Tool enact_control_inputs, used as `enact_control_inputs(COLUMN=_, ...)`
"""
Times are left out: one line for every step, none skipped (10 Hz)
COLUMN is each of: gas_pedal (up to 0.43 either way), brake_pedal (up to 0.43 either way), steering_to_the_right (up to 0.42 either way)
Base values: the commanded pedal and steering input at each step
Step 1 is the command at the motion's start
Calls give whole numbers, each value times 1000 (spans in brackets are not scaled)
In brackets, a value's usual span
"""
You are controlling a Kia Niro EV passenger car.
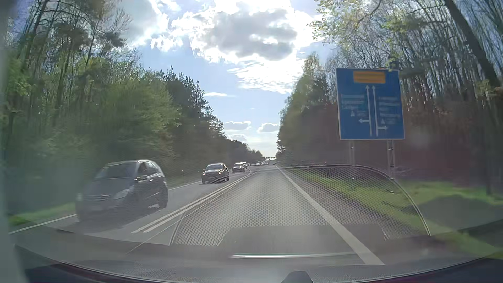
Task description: Follow the waypoints while adhering to traffic rules and regulations
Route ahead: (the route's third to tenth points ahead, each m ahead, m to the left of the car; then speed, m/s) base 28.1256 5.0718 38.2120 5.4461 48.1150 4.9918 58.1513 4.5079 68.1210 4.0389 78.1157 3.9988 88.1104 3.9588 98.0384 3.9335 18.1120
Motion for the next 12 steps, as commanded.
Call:
enact_control_inputs(gas_pedal=0, brake_pedal=0, steering_to_the_right=-3)
enact_control_inputs(gas_pedal=0, brake_pedal=0, steering_to_the_right=-2)
enact_control_inputs(gas_pedal=0, brake_pedal=0, steering_to_the_right=-2)
enact_control_inputs(gas_pedal=0, brake_pedal=0, steering_to_the_right=-2)
enact_control_inputs(gas_pedal=0, brake_pedal=0, steering_to_the_right=-2)
enact_control_inputs(gas_pedal=0, brake_pedal=0, steering_to_the_right=-3)
enact_control_inputs(gas_pedal=8, brake_pedal=0, steering_to_the_right=-3)
enact_control_inputs(gas_pedal=28, brake_pedal=0, steering_to_the_right=-3)
enact_control_inputs(gas_pedal=39, brake_pedal=0, steering_to_the_right=-3)
enact_control_inputs(gas_pedal=39, brake_pedal=0, steering_to_the_right=-3)
enact_control_inputs(gas_pedal=39, brake_pedal=0, steering_to_the_right=-3)
enact_control_inputs(gas_pedal=47, brake_pedal=0, steering_to_the_right=-3)
